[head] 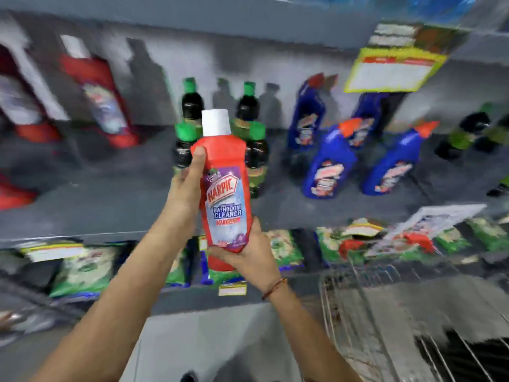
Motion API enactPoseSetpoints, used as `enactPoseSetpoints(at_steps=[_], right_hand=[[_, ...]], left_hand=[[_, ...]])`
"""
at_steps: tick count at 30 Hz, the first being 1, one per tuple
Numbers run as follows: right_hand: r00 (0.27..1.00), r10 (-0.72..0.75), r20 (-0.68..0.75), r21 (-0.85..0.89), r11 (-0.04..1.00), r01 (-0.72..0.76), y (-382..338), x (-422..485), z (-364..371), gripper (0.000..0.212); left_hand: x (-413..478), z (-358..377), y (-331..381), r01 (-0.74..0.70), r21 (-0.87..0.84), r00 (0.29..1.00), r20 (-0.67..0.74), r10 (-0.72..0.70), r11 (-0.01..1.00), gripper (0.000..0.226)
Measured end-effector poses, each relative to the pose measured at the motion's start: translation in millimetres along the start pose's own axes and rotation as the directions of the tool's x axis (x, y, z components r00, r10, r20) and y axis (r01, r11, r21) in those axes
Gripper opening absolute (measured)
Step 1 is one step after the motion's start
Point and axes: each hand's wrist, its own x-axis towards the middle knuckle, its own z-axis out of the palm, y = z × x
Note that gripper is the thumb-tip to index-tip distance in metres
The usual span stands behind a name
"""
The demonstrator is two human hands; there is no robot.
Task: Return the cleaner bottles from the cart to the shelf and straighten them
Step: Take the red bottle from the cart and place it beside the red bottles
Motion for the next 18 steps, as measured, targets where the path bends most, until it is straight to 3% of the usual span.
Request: enactPoseSetpoints(at_steps=[5,9,18], right_hand=[[0.973,-0.087,0.212,-0.01,0.996,0.091,-39.8,20.6,79.3,0.076],[0.947,-0.121,0.298,-0.063,0.987,0.146,-61.6,44.6,127.9,0.076],[0.945,-0.188,0.266,-0.092,0.971,0.219,-88.2,111.2,191.6,0.076]], left_hand=[[7.3,-93.4,23.6,-0.077,-0.025,0.991,-0.113,0.074,0.997,0.04],[14.6,-142.2,39.6,-0.183,-0.003,0.974,-0.134,0.181,0.983,0.039],[54.9,-193.9,52.4,-0.33,0.018,0.934,-0.142,0.329,0.944,0.029]])
